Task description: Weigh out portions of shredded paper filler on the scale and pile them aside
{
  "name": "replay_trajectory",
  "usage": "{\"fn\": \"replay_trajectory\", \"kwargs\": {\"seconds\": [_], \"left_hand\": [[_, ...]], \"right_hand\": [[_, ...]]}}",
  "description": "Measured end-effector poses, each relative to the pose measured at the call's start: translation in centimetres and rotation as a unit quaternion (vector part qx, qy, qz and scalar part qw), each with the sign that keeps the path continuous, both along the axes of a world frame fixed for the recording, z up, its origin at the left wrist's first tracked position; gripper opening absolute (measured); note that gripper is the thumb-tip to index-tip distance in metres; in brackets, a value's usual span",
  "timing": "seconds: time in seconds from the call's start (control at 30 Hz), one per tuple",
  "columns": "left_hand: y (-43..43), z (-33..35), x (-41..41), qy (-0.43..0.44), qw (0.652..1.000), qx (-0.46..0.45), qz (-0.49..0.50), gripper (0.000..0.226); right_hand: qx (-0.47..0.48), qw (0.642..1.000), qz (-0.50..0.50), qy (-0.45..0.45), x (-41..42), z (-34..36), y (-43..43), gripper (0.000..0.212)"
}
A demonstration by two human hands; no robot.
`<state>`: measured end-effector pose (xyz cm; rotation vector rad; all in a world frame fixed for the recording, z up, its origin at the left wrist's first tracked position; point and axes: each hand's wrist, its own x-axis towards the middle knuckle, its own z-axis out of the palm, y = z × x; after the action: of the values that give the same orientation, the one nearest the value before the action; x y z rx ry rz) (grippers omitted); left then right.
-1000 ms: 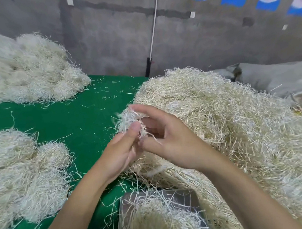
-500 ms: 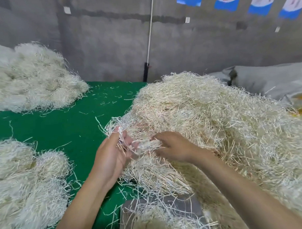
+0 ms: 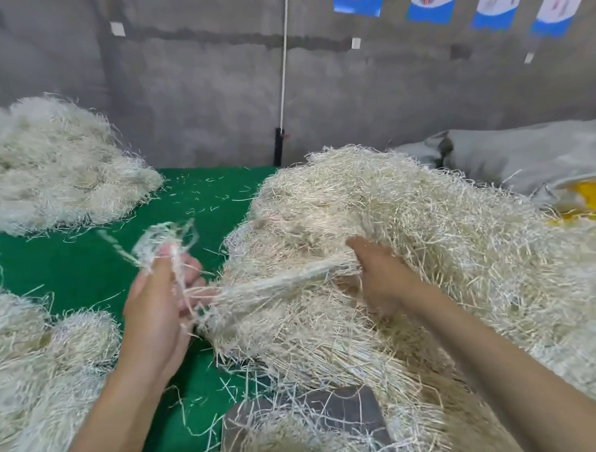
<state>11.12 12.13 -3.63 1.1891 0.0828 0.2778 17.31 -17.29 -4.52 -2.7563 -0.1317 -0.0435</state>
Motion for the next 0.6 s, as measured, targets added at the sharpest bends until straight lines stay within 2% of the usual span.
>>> {"fn": "replay_trajectory", "kwargs": {"seconds": [0.07, 0.13, 0.17, 0.2, 0.23, 0.27, 0.3, 0.33, 0.4, 0.43, 0.47, 0.5, 0.53, 0.6], "left_hand": [[2.1, 0.6, 0.1, -0.04, 0.998, -0.057, -0.008, 0.025], [3.2, 0.6, 0.5, -0.036, 0.999, -0.03, 0.014, 0.024], [3.3, 0.2, 0.8, -0.022, 0.997, 0.055, 0.044, 0.027], [3.3, -0.3, 1.2, -0.014, 0.975, 0.207, 0.082, 0.032], [3.1, -0.9, 1.3, -0.031, 0.919, 0.384, 0.087, 0.039], [2.7, -1.4, 1.4, -0.057, 0.844, 0.532, 0.049, 0.045], [2.0, -1.9, 1.3, -0.058, 0.776, 0.628, -0.016, 0.055], [1.3, -2.5, 1.2, -0.035, 0.728, 0.68, -0.078, 0.07], [0.6, -3.6, 1.4, 0.017, 0.651, 0.75, -0.111, 0.096], [0.5, -3.8, 1.4, 0.019, 0.631, 0.769, -0.103, 0.093], [0.7, -3.6, 1.6, -0.001, 0.642, 0.762, -0.089, 0.076], [1.0, -3.1, 1.6, -0.026, 0.684, 0.724, -0.081, 0.057], [1.4, -2.7, 1.5, -0.053, 0.734, 0.673, -0.071, 0.047], [2.0, -1.9, 1.0, -0.089, 0.825, 0.556, -0.034, 0.041]], "right_hand": [[0.061, 0.998, -0.033, 0.0, 0.5, 1.0, -0.6, 0.07], [0.077, 0.996, -0.053, 0.005, 1.1, 1.6, -0.9, 0.07], [0.087, 0.994, -0.06, 0.008, 1.3, 1.7, -0.8, 0.07], [0.108, 0.992, -0.066, 0.009, 1.5, 1.7, -0.6, 0.071], [0.127, 0.989, -0.072, 0.002, 1.7, 1.5, -0.3, 0.07], [0.134, 0.988, -0.076, -0.015, 1.7, 1.4, 0.0, 0.068], [0.13, 0.987, -0.082, -0.036, 1.6, 1.2, 0.3, 0.067], [0.124, 0.987, -0.087, -0.055, 1.6, 1.0, 0.6, 0.066], [0.124, 0.986, -0.09, -0.069, 1.5, 0.5, 0.8, 0.065], [0.124, 0.986, -0.093, -0.06, 1.5, 0.3, 0.7, 0.066], [0.121, 0.987, -0.095, -0.047, 1.4, 0.1, 0.6, 0.068], [0.115, 0.988, -0.095, -0.034, 1.4, -0.1, 0.4, 0.068], [0.114, 0.989, -0.09, -0.025, 1.3, -0.3, 0.4, 0.066], [0.096, 0.993, -0.068, -0.019, 1.1, -1.0, 0.6, 0.064]]}}
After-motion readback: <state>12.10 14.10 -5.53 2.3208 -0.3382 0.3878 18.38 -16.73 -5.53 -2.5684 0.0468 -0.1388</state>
